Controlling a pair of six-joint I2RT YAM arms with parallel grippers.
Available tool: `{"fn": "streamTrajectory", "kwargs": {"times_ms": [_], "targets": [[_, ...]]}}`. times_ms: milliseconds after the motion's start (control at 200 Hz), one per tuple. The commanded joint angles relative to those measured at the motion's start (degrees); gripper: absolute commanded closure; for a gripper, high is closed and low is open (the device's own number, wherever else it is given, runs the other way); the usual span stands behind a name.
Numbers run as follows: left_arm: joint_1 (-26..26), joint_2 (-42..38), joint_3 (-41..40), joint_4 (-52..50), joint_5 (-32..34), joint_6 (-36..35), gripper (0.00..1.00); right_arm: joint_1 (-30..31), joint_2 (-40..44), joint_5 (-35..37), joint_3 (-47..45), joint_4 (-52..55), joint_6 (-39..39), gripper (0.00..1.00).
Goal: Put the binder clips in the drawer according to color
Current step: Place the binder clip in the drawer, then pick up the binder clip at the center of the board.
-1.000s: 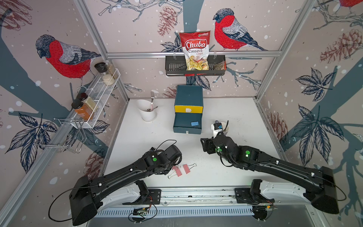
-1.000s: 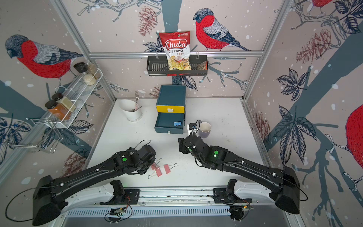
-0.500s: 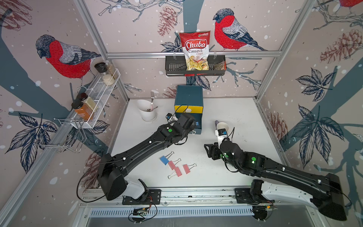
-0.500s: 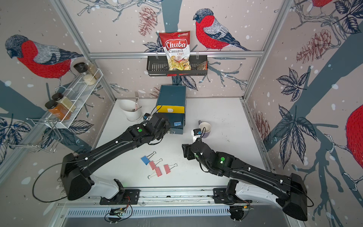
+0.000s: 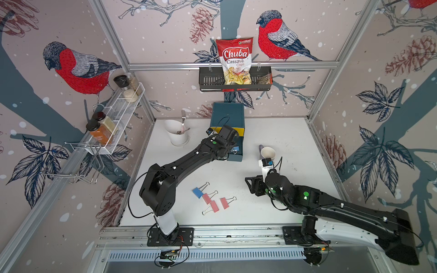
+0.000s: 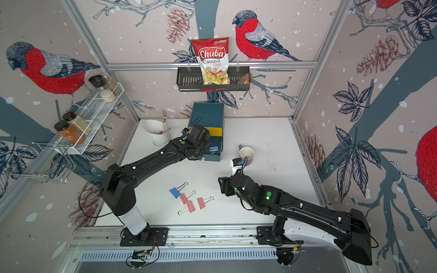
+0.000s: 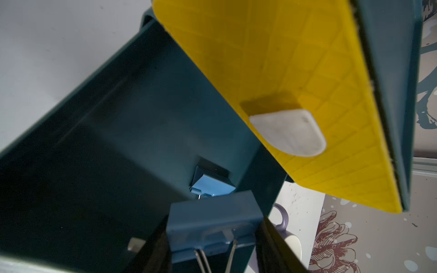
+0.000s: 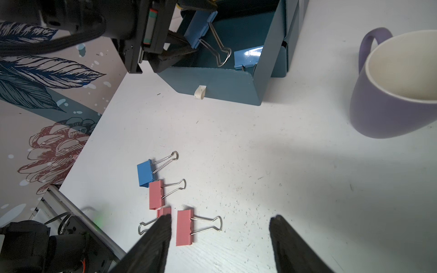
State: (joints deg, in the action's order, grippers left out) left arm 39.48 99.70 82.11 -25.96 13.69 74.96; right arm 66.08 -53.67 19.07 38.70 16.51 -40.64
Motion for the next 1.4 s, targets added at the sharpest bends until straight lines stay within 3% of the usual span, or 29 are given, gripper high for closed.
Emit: {"fn": "streamTrajectory", "kwargs": {"times_ms": [0, 190, 385, 535, 760, 960, 1146, 1396], "targets": [[-0.3, 1.0, 1.3, 1.5, -1.1, -1.2, 0.45, 0.5, -0.6, 0.4, 0.1, -1.7, -0.9, 0.29], [-0.2, -0.3, 1.4, -0.2, -1.1, -1.3, 0.25, 0.5, -1.0, 0.5, -0.1, -2.0, -0.9, 0.29], [-0.1, -9.0, -3.2, -1.5, 4.0, -2.8, 0.21, 0.6, -0.9, 0.8, 0.0, -2.0, -0.6, 0.28], [-0.1, -15.2, -6.4, -10.5, 7.5, -4.3, 0.18, 0.6, -0.9, 0.8, 0.3, -1.7, -0.1, 0.28], [0.0, -28.3, -25.3, -22.5, 6.8, 2.2, 0.21, 0.6, -2.0, 0.2, 0.3, -2.4, 0.1, 0.28], [2.4, -39.7, -40.0, -24.1, 2.6, 6.5, 0.22, 0.8, -3.3, -0.4, 0.1, -3.8, 0.3, 0.28], [6.9, -37.9, -43.0, -23.5, 0.7, 11.0, 0.20, 0.7, -3.7, -0.5, 0.1, -4.2, 0.2, 0.28], [7.3, -30.5, -44.8, -18.6, 0.2, 13.1, 0.25, 0.7, -3.2, -0.5, -0.8, -4.6, -0.2, 0.28]]}}
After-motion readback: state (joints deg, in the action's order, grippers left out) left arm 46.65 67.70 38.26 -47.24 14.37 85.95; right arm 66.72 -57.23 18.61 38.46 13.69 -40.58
